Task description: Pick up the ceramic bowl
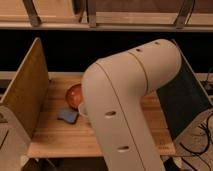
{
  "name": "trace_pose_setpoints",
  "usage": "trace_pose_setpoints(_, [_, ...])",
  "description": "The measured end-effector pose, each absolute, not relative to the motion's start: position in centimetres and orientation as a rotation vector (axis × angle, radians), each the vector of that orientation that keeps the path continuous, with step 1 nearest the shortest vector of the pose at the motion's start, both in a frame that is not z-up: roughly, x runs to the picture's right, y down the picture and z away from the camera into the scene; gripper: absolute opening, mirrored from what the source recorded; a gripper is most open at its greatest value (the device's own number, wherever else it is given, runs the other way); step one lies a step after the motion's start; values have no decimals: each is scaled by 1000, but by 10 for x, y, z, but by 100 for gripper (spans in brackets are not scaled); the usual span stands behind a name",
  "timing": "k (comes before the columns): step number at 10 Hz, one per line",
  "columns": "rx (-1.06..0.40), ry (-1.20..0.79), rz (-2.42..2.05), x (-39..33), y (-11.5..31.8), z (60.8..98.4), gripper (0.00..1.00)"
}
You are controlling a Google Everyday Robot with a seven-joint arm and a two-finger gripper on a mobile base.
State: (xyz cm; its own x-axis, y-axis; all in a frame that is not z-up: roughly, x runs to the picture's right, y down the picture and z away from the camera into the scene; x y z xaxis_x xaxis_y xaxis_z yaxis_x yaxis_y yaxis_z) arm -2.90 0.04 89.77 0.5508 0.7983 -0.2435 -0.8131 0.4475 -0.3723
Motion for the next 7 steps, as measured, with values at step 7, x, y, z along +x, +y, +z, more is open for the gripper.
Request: trace_pose_setpoints(7, [-547,32,847,-67,16,959,80])
